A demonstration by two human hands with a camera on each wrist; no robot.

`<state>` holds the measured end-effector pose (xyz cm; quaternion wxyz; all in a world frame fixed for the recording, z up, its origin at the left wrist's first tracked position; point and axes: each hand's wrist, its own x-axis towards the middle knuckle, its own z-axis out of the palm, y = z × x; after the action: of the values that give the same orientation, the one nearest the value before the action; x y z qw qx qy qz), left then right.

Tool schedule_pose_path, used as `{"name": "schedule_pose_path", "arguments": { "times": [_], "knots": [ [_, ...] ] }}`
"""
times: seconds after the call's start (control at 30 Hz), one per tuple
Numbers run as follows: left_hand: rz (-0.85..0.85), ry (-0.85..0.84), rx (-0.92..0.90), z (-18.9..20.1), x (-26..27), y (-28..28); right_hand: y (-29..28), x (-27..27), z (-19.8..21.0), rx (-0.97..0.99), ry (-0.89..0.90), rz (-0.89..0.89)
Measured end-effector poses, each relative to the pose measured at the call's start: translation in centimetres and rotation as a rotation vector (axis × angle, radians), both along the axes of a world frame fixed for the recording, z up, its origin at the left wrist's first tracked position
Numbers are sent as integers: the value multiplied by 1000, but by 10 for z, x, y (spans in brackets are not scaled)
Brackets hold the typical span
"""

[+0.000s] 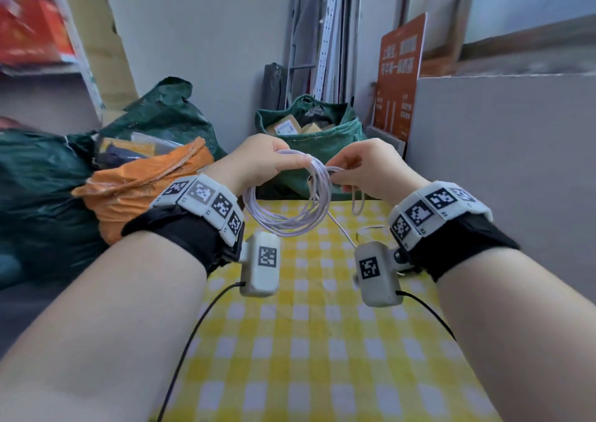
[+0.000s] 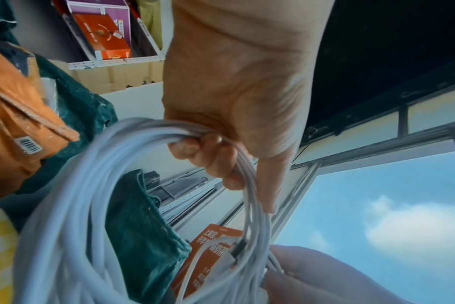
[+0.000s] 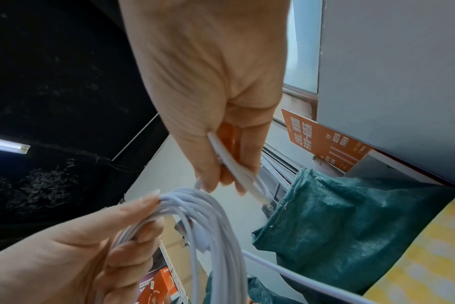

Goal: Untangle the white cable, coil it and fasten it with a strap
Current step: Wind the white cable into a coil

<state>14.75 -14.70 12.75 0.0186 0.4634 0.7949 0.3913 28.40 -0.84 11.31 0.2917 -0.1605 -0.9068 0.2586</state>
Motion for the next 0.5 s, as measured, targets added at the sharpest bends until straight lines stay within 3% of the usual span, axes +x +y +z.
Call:
{"name": "schedule_pose_path", "arguments": {
  "times": [0.17,0.33,0.5],
  "knots": [
    [3,39,56,31,27,-22,-21,20,24,-34,125,-64],
    [112,192,11,51,39,-39,-33,34,39,-89,213,-135],
    [229,257,79,61,40,-57,-45,48,54,-3,63,-151]
  ]
}}
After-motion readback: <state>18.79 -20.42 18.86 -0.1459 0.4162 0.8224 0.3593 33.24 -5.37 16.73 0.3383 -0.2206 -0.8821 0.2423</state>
